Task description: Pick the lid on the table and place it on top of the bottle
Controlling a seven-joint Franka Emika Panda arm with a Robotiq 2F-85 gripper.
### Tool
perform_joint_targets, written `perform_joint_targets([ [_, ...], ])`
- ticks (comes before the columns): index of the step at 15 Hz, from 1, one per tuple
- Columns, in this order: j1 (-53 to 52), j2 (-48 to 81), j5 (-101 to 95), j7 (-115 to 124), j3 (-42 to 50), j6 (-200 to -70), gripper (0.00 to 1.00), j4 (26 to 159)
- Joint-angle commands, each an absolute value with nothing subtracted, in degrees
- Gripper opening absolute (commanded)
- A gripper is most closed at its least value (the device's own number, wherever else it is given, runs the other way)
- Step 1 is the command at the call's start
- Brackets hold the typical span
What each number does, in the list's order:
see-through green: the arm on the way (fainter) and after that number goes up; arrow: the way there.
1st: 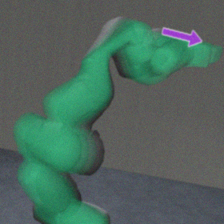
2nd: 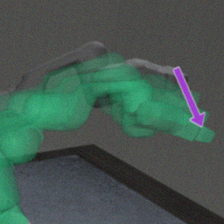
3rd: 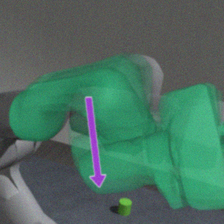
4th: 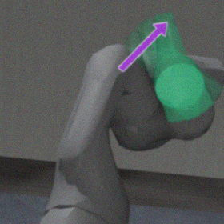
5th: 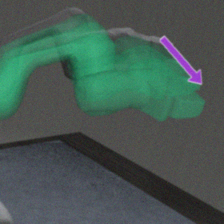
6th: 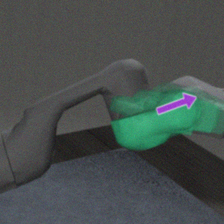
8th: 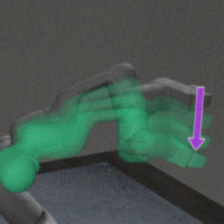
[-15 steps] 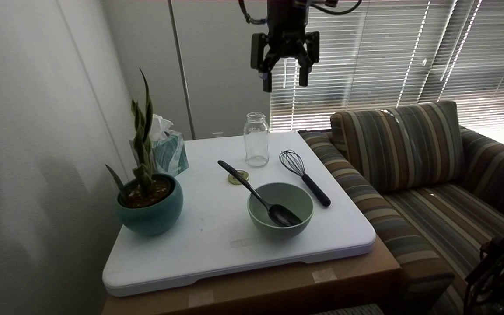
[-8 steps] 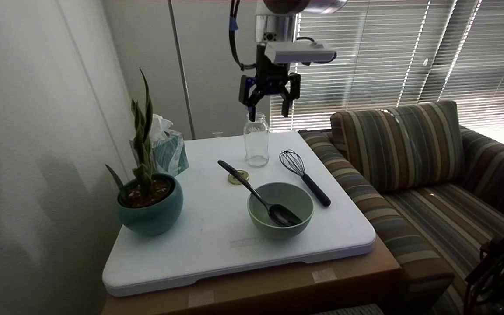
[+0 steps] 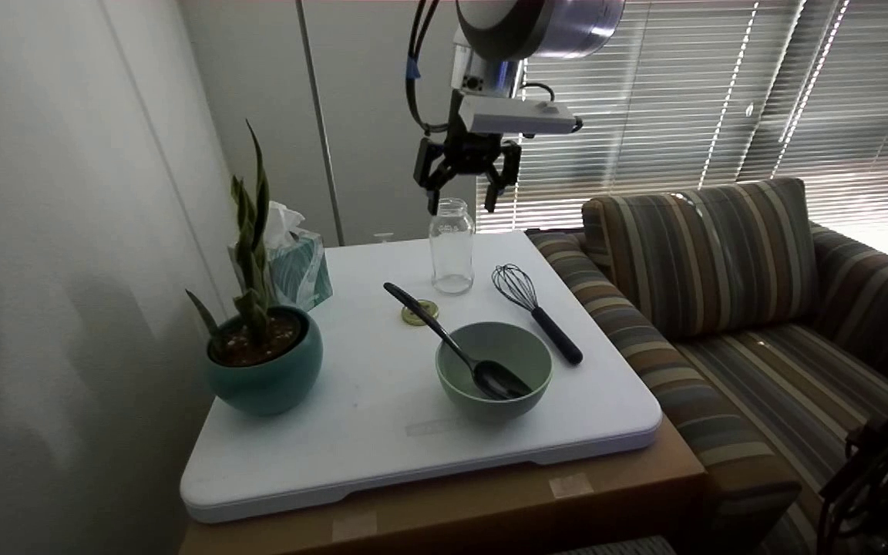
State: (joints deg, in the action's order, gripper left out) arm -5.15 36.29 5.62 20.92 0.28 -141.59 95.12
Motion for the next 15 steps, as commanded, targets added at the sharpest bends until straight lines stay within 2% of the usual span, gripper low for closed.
perform_joint_targets([
  [1, -5.55, 36.29, 5.99, 20.69, 0.69, -141.46, 1.0, 95.03],
  [5, -7.33, 40.27, 2.62, 21.97, 2.75, -142.1, 1.0, 92.36],
  [15, -11.15, 55.04, 2.2, 31.35, 6.37, -141.34, 1.0, 75.81],
])
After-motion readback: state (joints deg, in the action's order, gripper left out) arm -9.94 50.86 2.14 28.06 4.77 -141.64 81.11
